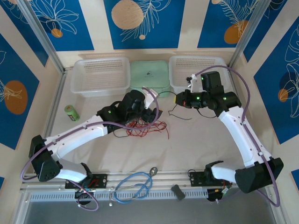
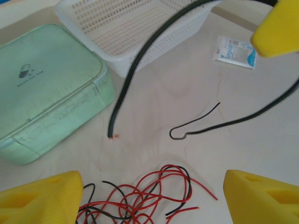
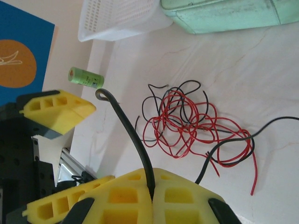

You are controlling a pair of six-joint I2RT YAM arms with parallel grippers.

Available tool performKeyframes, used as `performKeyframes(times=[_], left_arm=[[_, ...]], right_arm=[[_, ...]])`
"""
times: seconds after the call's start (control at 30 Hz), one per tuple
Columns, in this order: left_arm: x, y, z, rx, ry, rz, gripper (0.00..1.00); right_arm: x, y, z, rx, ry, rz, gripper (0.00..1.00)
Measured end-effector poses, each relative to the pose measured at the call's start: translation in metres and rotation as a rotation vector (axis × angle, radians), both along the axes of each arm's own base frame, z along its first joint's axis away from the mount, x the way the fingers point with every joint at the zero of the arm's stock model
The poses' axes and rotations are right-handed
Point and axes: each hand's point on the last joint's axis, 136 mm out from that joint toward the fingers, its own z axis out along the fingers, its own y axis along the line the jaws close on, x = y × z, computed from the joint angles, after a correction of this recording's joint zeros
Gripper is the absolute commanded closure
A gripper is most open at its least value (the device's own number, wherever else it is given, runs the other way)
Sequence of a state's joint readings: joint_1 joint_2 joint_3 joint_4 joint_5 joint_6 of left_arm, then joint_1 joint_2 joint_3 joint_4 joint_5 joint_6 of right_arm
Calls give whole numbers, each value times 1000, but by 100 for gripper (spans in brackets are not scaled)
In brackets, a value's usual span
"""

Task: Untangle the cables

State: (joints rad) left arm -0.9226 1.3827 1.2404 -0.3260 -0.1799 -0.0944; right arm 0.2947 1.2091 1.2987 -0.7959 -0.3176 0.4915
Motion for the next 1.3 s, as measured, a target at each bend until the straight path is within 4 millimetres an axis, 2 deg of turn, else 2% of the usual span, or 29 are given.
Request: performKeyframes(times=[0.17,0.3,0.5,0.93,1.17,1.3], left_arm=[[10,9,-3,43,-28,37,22],[17,12,-4,78,-49,51,17],[19,12,-6,101,-61,42,25],[18,6,-5,99,-74,6,74],[18,4,-6,103,-76,-9,100],[18,4,-4,98,-85,-10,100]], right_arm=[[-3,2,-3,-16,-2,19,100],[-5,2,-4,-23,2,28,100],[-7,4,-5,-24,5,36,100],[-10,13,-11,-33,25,73,100],[-9,15,-3,-24,6,79,100],[-10,16,1,-15,-1,85,100]])
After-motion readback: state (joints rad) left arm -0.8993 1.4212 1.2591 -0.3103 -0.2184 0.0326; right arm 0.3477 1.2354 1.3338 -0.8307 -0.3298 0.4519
